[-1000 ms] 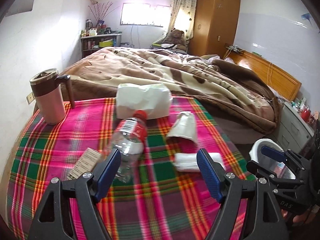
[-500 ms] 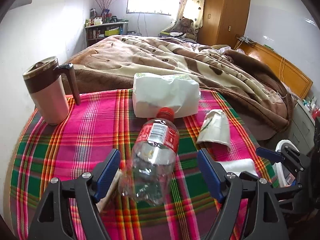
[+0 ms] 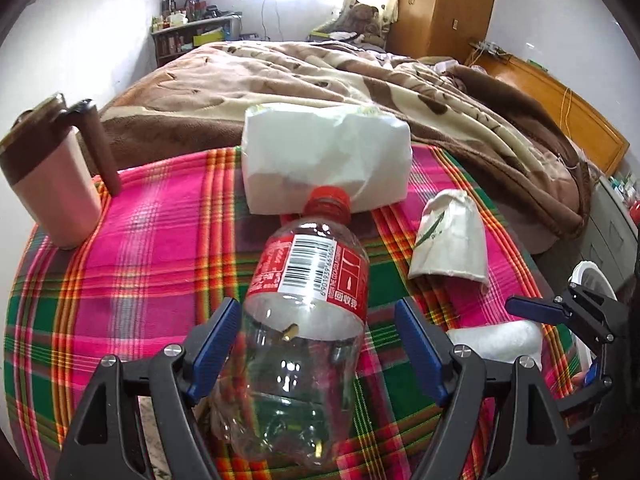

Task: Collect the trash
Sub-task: 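Grasp the clear red-label plastic bottle with the left tool while the right tool grasps the folded white tissue, then carry the bottle with the left tool while the right tool carries the tissue to the bin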

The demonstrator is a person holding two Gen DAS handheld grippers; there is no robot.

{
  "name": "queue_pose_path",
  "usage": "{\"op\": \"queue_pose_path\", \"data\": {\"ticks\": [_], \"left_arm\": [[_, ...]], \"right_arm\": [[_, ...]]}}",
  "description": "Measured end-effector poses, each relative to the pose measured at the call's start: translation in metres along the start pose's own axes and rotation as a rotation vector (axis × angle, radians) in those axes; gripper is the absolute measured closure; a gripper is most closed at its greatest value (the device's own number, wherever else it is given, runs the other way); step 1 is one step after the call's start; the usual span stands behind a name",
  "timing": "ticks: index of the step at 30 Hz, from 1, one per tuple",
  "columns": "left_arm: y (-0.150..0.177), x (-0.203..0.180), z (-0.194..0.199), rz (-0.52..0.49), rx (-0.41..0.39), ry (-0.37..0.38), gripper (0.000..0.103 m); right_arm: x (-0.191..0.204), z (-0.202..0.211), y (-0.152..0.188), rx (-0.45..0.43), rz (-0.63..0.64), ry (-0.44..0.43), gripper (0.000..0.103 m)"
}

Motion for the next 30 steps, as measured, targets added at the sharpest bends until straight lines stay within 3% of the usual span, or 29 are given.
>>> {"op": "queue_pose_path", "data": {"ticks": [11, 17, 24, 30], "left_arm": [[0.003, -0.001, -0.012, 0.015, 0.030, 0.010, 0.023], [0.004, -0.002, -0.018, 0.015, 0.043, 0.000, 0.039], [0.006, -0.004, -0.016, 0.015, 0.035, -0.012, 0.039], [0.009, -0.005, -0.010, 0.027, 0.022, -0.006, 0.039]], "right_arm": [[-0.001, -0.003, 0.004, 0.020, 0.018, -0.035, 0.031], [0.000, -0.004, 0.006, 0.023, 0.023, -0.043, 0.031], [-0.001, -0.003, 0.007, 0.021, 0.002, -0.051, 0.032], [0.001, 0.001, 0.011, 0.017, 0.010, -0.030, 0.045]]}}
Point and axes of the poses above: each gripper's, at about its wrist camera, not at the fingertips, and z roughly against the way its jaws point, x to its left, y to its underside, the point moved 8 cm from there along -z, roughly the way its jaws point, and after that the axes turned 5 degrees about z, right-handed, at the moved point
